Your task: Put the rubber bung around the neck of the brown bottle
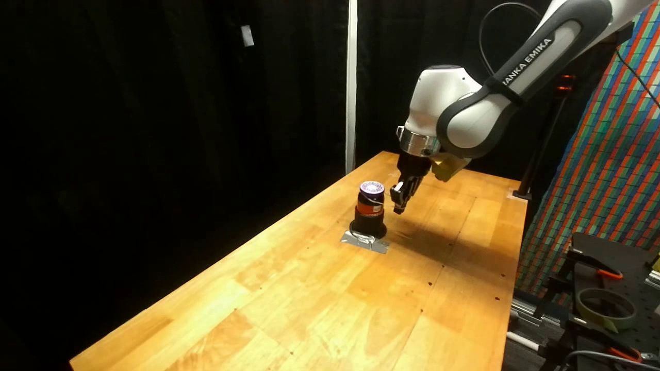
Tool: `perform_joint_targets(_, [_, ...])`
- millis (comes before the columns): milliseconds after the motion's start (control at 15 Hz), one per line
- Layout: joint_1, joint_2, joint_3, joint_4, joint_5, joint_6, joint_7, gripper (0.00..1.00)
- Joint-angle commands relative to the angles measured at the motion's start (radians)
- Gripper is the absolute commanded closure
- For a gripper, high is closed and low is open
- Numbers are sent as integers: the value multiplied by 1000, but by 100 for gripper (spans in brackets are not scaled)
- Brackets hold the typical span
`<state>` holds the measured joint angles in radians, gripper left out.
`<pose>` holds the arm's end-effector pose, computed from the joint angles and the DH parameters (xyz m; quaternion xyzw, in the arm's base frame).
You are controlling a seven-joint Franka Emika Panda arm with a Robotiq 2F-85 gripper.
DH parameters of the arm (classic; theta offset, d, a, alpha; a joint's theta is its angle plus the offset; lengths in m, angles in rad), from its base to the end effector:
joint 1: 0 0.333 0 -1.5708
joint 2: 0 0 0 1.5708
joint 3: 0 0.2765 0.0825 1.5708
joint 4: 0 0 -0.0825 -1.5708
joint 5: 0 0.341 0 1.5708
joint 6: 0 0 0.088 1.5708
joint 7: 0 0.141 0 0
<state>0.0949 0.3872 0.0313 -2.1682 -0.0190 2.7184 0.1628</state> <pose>0.5434 0.0697 0.1947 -0.9966 0.0116 -0.0805 0.0129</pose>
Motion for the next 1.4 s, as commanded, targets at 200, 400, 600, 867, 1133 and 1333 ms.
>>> perform_joint_targets(200, [-7,-91,12,-230,83,379,36,85])
perform_joint_targets(400, [-44,-75,71,-283,153,569,30,86])
perform_joint_targets(600, [-88,-56,128,-328,148,741,65,85])
perform_joint_targets(867, [-103,-16,138,-378,133,970,113,86])
perform_joint_targets(1133, [-90,36,120,-410,144,1183,141,85])
perform_joint_targets(1333, [-96,96,121,-411,138,1363,189,85])
